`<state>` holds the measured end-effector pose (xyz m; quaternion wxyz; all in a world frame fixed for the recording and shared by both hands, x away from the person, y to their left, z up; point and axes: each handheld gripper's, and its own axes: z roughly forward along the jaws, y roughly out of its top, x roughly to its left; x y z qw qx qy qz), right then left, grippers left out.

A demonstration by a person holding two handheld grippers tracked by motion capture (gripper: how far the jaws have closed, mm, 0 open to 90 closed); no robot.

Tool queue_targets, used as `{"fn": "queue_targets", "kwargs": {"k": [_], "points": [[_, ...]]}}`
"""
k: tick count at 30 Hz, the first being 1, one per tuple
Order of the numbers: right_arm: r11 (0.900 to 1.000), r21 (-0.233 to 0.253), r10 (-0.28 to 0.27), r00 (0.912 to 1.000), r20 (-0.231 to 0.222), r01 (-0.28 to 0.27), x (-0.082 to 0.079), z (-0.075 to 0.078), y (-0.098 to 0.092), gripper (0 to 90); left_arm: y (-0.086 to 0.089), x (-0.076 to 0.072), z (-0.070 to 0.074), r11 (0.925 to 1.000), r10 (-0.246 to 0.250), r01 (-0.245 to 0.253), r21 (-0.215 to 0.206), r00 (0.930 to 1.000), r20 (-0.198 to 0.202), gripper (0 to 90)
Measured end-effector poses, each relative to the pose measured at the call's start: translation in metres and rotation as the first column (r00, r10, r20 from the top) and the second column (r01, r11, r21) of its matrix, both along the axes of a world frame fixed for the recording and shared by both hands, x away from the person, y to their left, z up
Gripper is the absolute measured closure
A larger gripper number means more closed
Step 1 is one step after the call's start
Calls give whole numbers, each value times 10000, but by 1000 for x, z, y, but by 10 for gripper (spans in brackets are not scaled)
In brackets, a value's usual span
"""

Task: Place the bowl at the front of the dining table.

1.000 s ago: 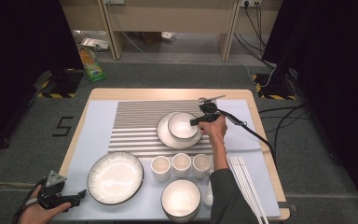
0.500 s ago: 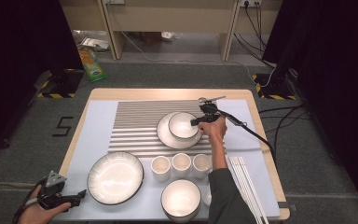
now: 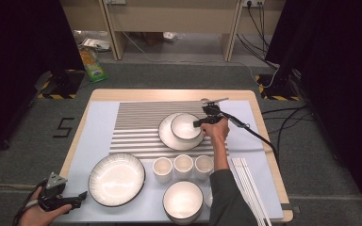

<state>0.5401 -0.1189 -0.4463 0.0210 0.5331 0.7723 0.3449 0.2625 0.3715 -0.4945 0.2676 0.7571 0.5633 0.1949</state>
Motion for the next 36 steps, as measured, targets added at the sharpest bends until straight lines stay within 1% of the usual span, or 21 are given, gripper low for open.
{"fn": "queue_targets", "kwargs": {"k": [8, 21, 34, 36], "points": [[10000, -64, -53, 10000, -65, 52, 2, -2, 1, 816, 0, 0, 0, 10000, -21, 21, 16, 10000, -10, 100], [9998, 60, -170, 9998, -130, 171, 3, -5, 4, 817, 0, 0, 0, 10000, -17, 17, 10, 10000, -5, 99], [9998, 49, -178, 9997, -138, 178, 3, -5, 4, 816, 0, 0, 0, 10000, -17, 17, -3, 10000, 12, 99], [9998, 92, -188, 9998, -70, 189, 3, -5, 4, 811, 0, 0, 0, 10000, -11, 11, -9, 10000, 15, 99]]}}
